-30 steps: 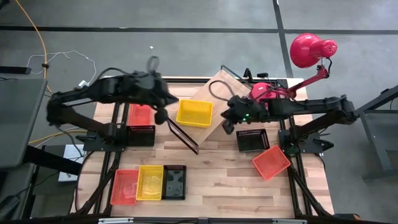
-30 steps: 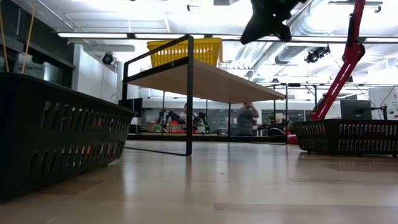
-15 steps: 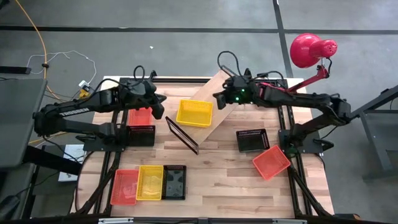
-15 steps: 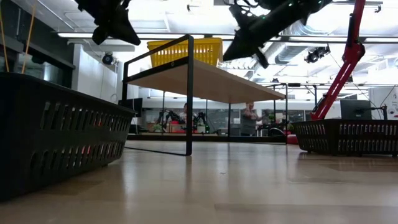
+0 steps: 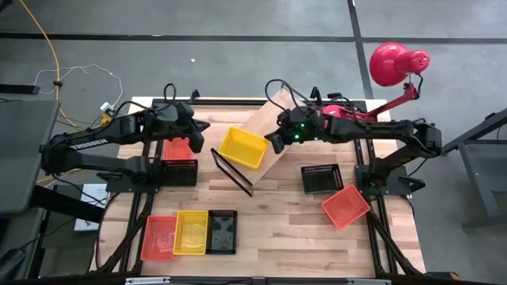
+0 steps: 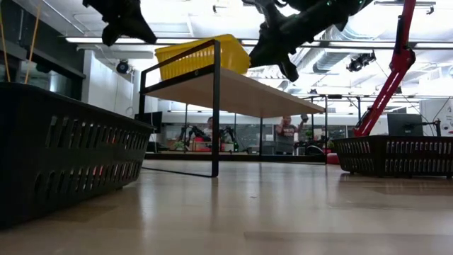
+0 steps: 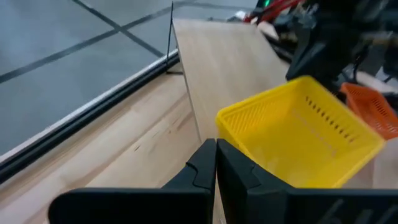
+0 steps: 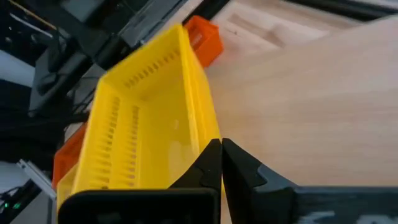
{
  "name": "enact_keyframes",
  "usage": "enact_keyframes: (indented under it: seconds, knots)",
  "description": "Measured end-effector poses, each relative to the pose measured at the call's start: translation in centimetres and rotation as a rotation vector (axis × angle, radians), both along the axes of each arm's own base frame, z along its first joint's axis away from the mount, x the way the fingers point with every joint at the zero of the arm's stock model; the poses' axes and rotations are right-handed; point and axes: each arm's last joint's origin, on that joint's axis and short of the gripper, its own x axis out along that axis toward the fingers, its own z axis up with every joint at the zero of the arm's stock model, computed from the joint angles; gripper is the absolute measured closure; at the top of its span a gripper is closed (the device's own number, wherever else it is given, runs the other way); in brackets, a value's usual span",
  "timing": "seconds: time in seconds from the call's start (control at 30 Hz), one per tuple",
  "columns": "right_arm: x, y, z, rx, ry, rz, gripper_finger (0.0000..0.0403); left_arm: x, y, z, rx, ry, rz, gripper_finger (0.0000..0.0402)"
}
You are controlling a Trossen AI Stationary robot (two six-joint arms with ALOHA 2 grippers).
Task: Stack baskets on shelf by color
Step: Stack the top yellow bin on top of the yellow bin on the shelf
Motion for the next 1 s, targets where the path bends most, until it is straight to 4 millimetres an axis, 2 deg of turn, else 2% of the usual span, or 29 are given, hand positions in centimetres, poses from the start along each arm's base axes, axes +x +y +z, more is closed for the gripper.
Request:
enact_keyframes:
  seconds: [0.43,0.8,0.9,1.0]
  knots:
    - [0.4,2.4,0.0,-0.002,0.004,0.052,0.0403,-3.2,-1.3,2.0,0.040,-0.148,0.015,0.0401]
    - [0.6,3.6,0.0,0.022,0.000,0.094,0.0403,-4.2,-1.7,2.5,0.057,-0.189,0.017,0.0401]
    - [-0.2,3.4,0.7,0.006,0.000,0.100,0.0403,-4.4,-1.7,2.6,0.060,-0.192,0.009,0.0401]
    - [-1.8,3.4,2.2,-0.029,-0.003,0.102,0.0403,-4.5,-1.9,2.7,0.042,-0.208,-0.049,0.0401]
